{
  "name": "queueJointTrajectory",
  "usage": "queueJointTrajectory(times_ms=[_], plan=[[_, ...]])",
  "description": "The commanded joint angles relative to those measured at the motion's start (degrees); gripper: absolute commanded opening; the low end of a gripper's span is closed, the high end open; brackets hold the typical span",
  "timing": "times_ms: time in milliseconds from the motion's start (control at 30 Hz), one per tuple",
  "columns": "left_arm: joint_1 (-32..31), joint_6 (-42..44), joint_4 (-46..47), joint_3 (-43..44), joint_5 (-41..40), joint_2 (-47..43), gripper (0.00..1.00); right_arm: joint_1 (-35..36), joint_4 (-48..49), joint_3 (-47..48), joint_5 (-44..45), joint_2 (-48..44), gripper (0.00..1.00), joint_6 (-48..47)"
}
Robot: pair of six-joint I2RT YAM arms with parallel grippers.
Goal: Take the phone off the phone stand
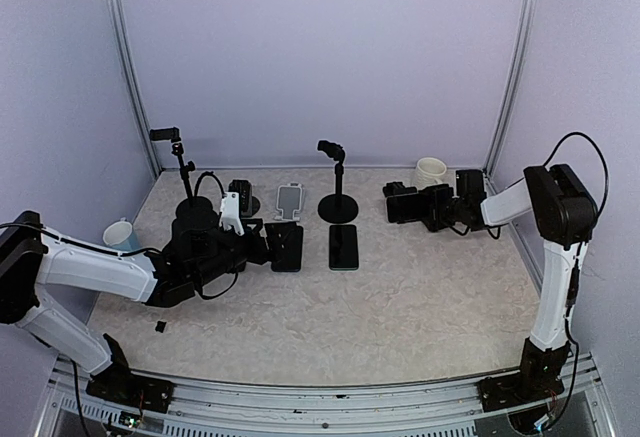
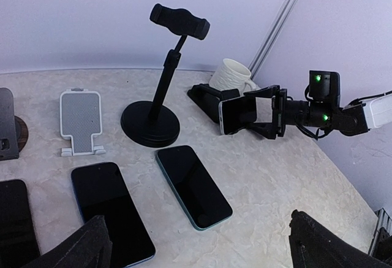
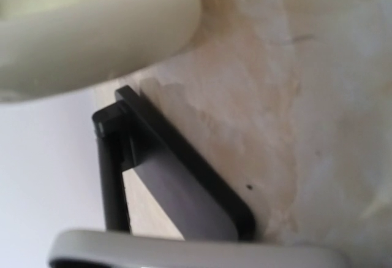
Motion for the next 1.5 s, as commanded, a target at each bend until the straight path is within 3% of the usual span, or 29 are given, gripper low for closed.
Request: queueJointTrajectory(times_ms=[0, 400, 1067, 1167, 1467], plan=[[0.1, 0.1, 1.4, -0.6, 0.4, -1.3, 0.99, 1.3, 0.7, -1.5, -1.8, -1.3, 0.57, -1.6], [0.0, 0.4, 1.5, -0.3, 0.4, -1.4, 0.99, 1.3, 6.5, -2.9, -1.9, -2.7, 0.57, -2.1], [-0.2, 0.6, 1.4, -0.2, 0.2, -1.5, 0.99, 1.3, 6.1, 0.4, -1.8, -5.3, 0.57, -8.1], [-0.3, 0.6, 1.3, -0.3, 0.0, -1.6, 0.99, 1.3, 4.1, 1.5, -1.3, -6.7, 0.56, -11.0], [-0.3, 1.0, 1.5, -0.2, -0.3, -1.5, 0.99, 1.5, -16.8, 9.3, -2.1, -14.0, 0.49, -28.2]])
